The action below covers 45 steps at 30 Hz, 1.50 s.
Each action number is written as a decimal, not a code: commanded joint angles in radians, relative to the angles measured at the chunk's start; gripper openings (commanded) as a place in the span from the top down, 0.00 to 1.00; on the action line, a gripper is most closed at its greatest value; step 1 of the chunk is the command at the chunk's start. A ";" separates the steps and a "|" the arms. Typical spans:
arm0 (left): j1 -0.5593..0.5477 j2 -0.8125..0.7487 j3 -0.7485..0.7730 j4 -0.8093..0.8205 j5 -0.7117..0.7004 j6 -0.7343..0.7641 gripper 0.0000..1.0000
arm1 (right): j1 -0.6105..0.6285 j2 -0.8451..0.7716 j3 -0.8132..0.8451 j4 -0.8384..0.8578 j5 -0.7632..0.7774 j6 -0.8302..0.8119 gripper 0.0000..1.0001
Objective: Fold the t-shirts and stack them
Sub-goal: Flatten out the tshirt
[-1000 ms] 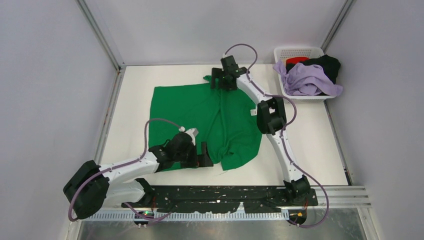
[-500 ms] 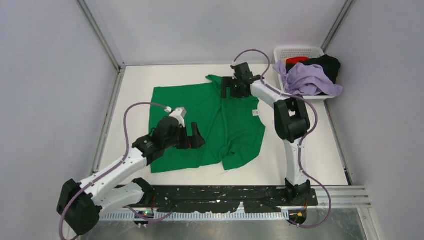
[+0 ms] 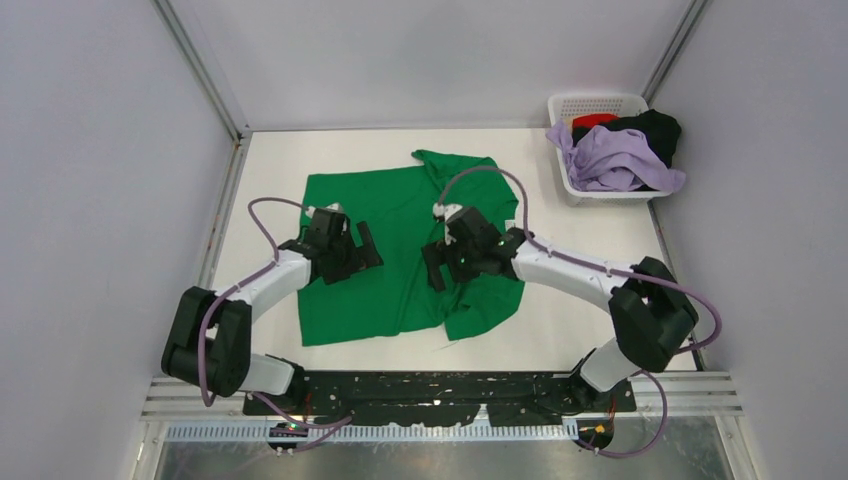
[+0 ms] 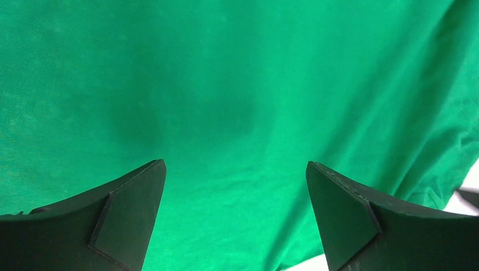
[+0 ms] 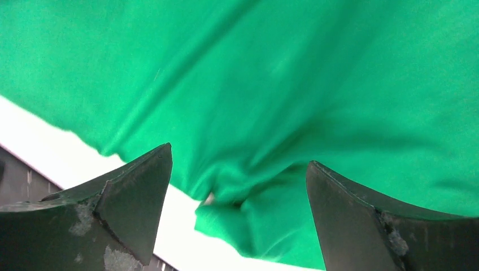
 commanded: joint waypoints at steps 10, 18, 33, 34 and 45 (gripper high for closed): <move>0.065 0.100 0.007 0.028 -0.046 -0.016 0.00 | 0.228 -0.301 -0.337 0.026 -0.071 0.142 0.05; 0.072 0.097 0.001 0.029 -0.049 -0.015 0.00 | 0.227 -0.254 -0.455 0.231 -0.049 0.165 0.05; 0.124 0.089 -0.017 0.028 -0.039 -0.005 0.00 | 0.227 -0.378 -0.486 -0.372 -0.138 0.273 0.04; 0.128 0.084 -0.020 0.025 -0.042 -0.005 0.00 | 0.227 -0.428 -0.489 -0.399 -0.132 0.284 0.05; 0.136 0.068 -0.022 0.024 -0.033 0.002 0.00 | 0.142 -0.650 -0.344 -0.369 0.030 0.315 0.04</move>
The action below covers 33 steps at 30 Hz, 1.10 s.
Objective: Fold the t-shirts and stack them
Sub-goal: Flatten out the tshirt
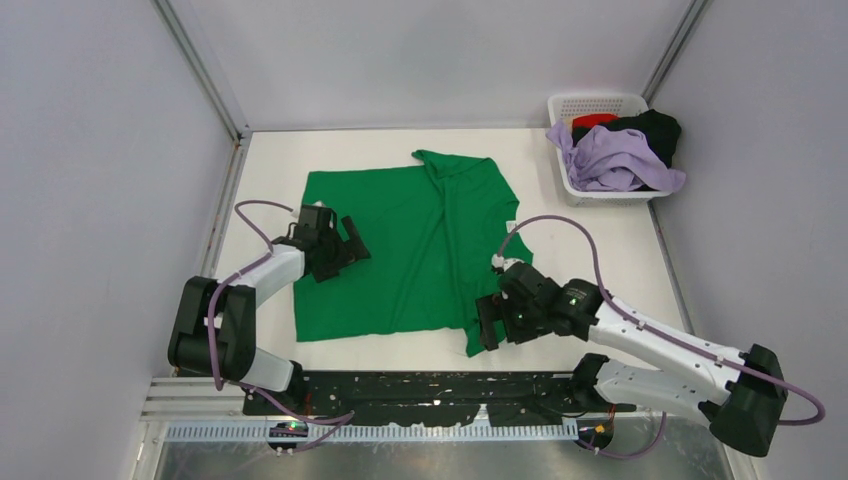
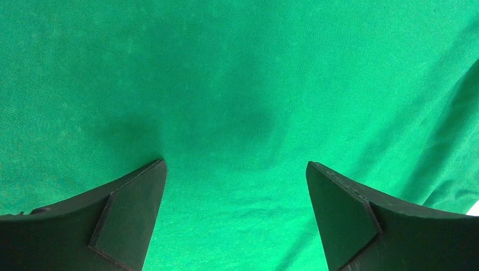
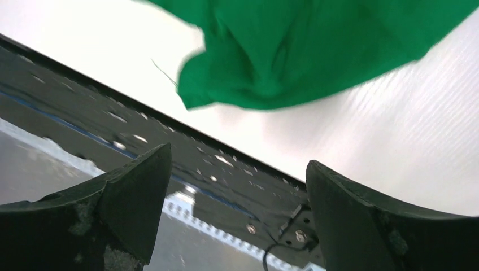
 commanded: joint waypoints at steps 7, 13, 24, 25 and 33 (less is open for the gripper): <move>0.011 -0.001 -0.027 -0.009 0.002 0.018 0.00 | -0.206 0.007 -0.130 0.480 -0.068 0.112 0.05; 0.011 0.017 -0.028 0.003 0.023 0.015 0.00 | -0.242 0.120 -0.220 0.729 -0.133 0.157 0.05; 0.026 0.015 -0.034 0.004 0.005 0.014 0.00 | -0.356 0.102 -0.300 0.399 -0.058 0.198 0.05; 0.028 0.017 -0.032 0.003 0.008 0.015 0.00 | -0.368 0.080 -0.297 0.372 -0.063 0.194 0.05; 0.039 -0.003 -0.037 0.001 0.012 0.023 0.00 | -0.519 0.055 -0.236 0.182 -0.027 0.143 0.05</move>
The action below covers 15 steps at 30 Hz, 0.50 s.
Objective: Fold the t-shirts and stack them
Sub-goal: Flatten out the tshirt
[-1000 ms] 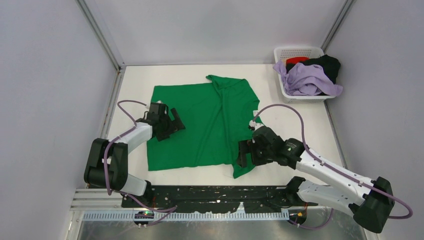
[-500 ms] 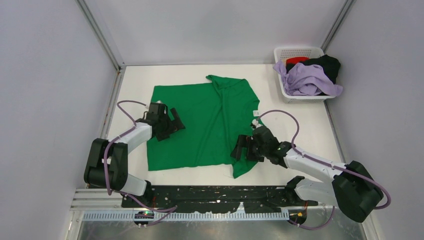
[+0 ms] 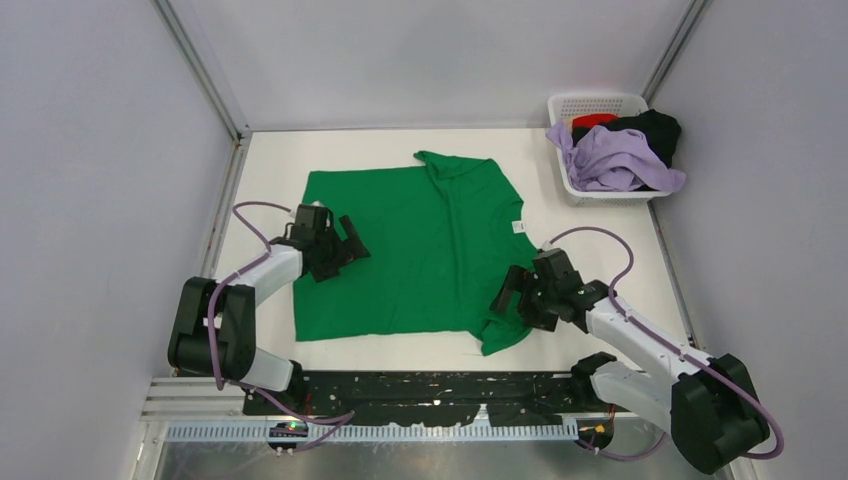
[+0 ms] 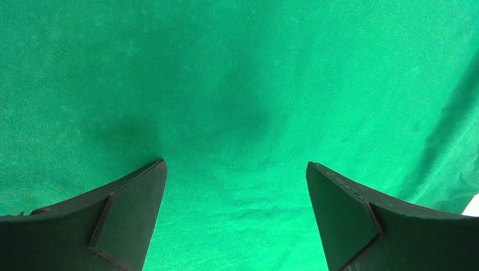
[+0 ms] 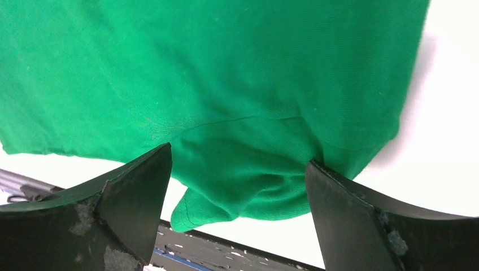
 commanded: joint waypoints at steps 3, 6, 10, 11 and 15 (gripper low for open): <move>0.018 -0.009 -0.035 -0.009 -0.016 0.028 0.00 | -0.115 0.052 0.034 -0.241 0.120 -0.093 0.05; 0.019 -0.009 -0.038 -0.003 -0.015 0.033 0.00 | -0.147 0.082 0.068 -0.195 0.147 -0.152 0.05; 0.022 -0.008 -0.036 -0.001 -0.013 0.040 0.00 | -0.200 0.149 0.113 -0.149 0.224 -0.242 0.05; 0.022 -0.009 -0.035 -0.003 -0.015 0.042 0.00 | -0.208 0.171 0.124 -0.150 0.230 -0.258 0.05; 0.023 -0.017 -0.023 -0.013 -0.009 0.046 0.00 | -0.222 0.161 0.234 -0.248 0.323 -0.331 0.05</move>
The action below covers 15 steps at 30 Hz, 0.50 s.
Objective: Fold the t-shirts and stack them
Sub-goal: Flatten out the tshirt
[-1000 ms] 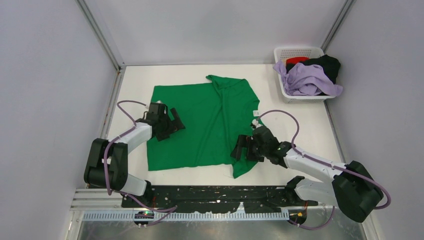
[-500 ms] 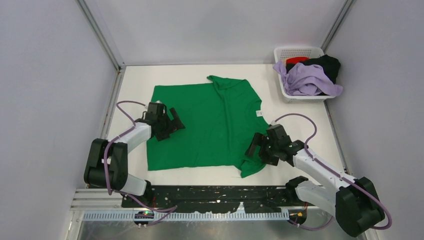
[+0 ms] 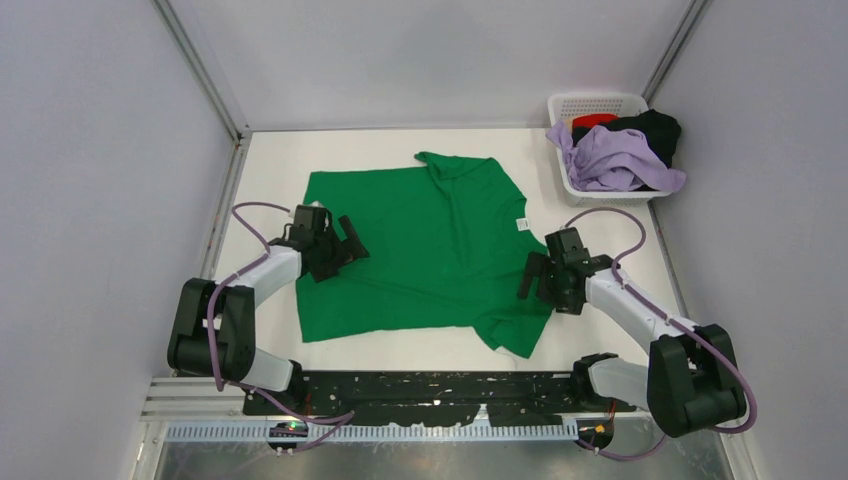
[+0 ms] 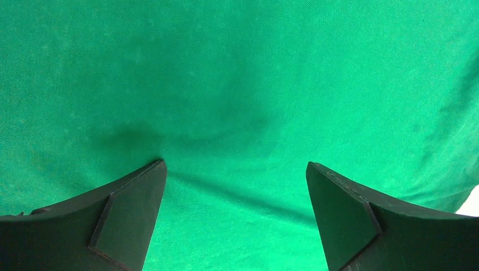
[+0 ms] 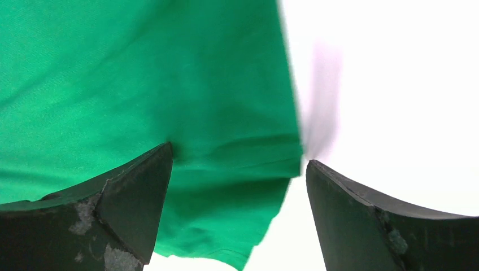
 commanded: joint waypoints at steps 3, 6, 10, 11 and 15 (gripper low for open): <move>0.014 -0.021 -0.013 -0.018 -0.011 0.040 0.00 | -0.016 -0.103 0.127 -0.162 0.167 -0.134 0.05; 0.014 -0.033 -0.011 -0.012 0.029 0.035 0.00 | -0.003 -0.179 0.103 -0.145 0.009 -0.112 0.05; 0.007 -0.080 -0.022 -0.010 0.087 0.015 0.00 | 0.155 -0.254 0.043 -0.077 -0.278 -0.087 0.05; 0.004 -0.098 -0.033 -0.013 0.090 0.007 0.00 | 0.243 -0.269 0.043 -0.074 -0.279 -0.081 0.05; -0.027 -0.194 -0.062 -0.061 0.071 -0.022 0.00 | 0.407 -0.261 0.004 -0.057 -0.281 0.010 0.05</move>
